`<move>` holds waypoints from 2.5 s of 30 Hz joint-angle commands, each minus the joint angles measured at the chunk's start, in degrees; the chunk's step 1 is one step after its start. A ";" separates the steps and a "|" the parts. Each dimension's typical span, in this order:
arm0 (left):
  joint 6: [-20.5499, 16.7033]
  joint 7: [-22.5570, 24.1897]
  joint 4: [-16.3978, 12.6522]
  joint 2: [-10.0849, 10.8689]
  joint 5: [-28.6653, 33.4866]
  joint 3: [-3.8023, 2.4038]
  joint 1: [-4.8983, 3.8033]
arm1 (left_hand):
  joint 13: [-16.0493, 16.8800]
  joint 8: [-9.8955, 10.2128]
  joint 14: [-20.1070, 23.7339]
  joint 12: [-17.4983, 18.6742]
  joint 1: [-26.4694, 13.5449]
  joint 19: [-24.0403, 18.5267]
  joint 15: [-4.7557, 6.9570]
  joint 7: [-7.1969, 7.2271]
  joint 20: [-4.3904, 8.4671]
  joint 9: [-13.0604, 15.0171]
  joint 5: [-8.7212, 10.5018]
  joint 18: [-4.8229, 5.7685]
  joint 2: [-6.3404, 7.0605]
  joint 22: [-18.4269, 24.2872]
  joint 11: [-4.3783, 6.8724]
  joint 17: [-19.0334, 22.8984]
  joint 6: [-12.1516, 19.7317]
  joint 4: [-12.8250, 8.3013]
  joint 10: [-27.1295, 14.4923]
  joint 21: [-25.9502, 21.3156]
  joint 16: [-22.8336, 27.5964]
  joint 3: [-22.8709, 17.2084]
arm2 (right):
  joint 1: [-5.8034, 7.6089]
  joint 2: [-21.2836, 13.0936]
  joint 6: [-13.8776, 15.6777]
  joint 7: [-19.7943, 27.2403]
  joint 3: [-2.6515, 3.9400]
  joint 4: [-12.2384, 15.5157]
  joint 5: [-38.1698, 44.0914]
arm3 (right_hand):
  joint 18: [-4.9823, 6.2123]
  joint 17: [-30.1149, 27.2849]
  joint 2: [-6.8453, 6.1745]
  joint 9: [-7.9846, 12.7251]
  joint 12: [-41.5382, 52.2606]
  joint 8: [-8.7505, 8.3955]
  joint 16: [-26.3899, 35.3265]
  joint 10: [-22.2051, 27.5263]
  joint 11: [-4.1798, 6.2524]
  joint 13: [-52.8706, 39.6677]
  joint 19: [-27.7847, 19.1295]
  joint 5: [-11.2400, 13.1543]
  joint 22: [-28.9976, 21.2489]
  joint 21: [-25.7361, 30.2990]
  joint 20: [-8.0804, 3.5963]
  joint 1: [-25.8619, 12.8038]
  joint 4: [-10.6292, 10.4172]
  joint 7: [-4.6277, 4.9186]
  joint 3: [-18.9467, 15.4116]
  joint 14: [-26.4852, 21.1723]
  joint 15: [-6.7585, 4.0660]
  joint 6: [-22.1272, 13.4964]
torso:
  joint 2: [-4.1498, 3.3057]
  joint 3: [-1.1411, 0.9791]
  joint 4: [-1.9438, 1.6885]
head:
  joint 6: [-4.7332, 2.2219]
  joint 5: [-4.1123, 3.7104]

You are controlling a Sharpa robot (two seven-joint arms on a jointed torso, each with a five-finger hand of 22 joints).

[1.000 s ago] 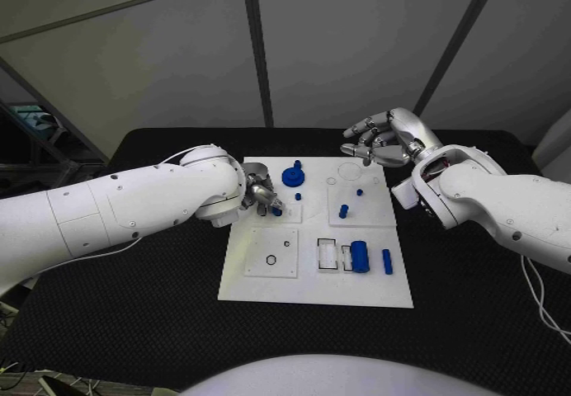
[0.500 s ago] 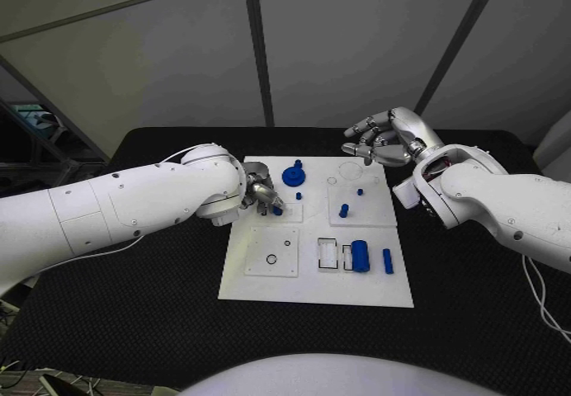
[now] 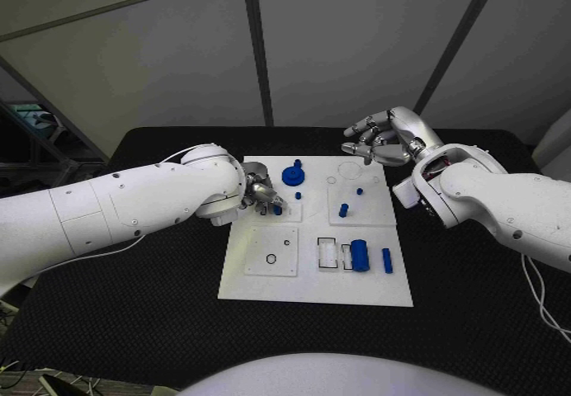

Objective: Assemble the parts on the task board

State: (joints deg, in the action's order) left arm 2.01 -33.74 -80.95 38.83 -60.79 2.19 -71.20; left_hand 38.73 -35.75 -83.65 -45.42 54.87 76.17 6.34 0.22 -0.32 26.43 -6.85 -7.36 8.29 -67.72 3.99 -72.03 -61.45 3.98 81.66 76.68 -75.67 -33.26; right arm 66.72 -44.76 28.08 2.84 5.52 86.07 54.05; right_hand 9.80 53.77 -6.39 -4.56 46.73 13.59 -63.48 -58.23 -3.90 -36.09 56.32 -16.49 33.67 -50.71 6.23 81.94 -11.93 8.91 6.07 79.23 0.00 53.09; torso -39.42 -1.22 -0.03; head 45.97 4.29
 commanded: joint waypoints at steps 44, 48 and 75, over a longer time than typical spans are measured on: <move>6.04 0.53 1.69 2.77 2.81 -8.38 -3.26 | -6.41 6.67 -1.51 5.11 6.67 -6.19 -3.22 -5.10 -2.66 -6.14 -0.12 0.51 -2.24 9.09 -4.44 1.58 10.20 8.40 -8.75 -7.98 1.36 28.81 | 0.07 0.10 -0.03 -0.24 0.03 -0.83 -0.25 | 0.72 -0.12 -0.01 0.07 0.07 0.40 0.45 0.35 -0.07 0.13 0.46 -0.36 -0.11 0.39 0.01 -0.64 -0.42 -0.07 -0.03 -0.37 -0.12 -0.42 | 0.00 -0.04 -0.12 | -1.19 -0.03; 8.31 0.52 6.27 1.09 3.02 -8.42 -4.10 | -6.67 7.36 -1.42 4.99 7.58 -6.24 -3.39 -5.26 -3.05 -7.20 -0.14 0.34 -2.76 9.26 -4.59 1.71 9.76 9.02 -8.93 -8.32 1.44 30.24 | 0.07 0.19 -0.02 -0.27 0.03 -0.88 -0.26 | 0.72 -0.10 0.00 0.07 0.09 0.41 0.46 0.36 -0.07 0.16 0.48 -0.38 -0.13 0.43 0.02 -0.67 -0.46 -0.08 -0.01 -0.36 -0.12 -0.43 | 0.01 -0.10 -0.03 | -1.47 0.29; 16.23 2.78 21.10 -6.11 0.01 -5.25 -3.61 | -7.32 8.46 -0.85 4.26 10.08 -6.56 -3.67 -5.43 -3.50 -9.75 1.75 0.11 -4.73 9.72 -4.82 2.59 8.46 11.34 -9.80 -9.32 2.14 34.51 | 0.07 0.52 -0.19 -0.23 0.03 -0.90 -0.26 | 0.72 -0.14 -0.01 0.07 0.10 0.42 0.51 0.37 -0.06 0.18 0.49 -0.40 -0.14 0.46 0.02 -0.63 -0.46 -0.09 0.01 -0.37 -0.12 -0.44 | -0.03 -0.01 0.01 | -1.43 1.55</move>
State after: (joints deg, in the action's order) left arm 16.94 -31.98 -59.97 32.89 -59.71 -3.06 -74.74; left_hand 31.50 -27.58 -83.95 -40.77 64.64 69.38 3.16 -5.11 -3.60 16.72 -5.29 -7.39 3.68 -57.94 -0.85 -69.37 -52.63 15.35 72.28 67.57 -73.57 0.82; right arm 66.71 -44.31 28.08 2.34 5.52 85.13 53.93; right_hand 9.80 53.71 -6.39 -4.57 46.73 13.76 -63.22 -58.23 -3.90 -36.00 56.31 -16.49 33.60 -50.48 6.23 81.95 -11.91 8.91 6.06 79.23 -0.01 53.09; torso -39.47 -1.18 -0.02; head 44.52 5.82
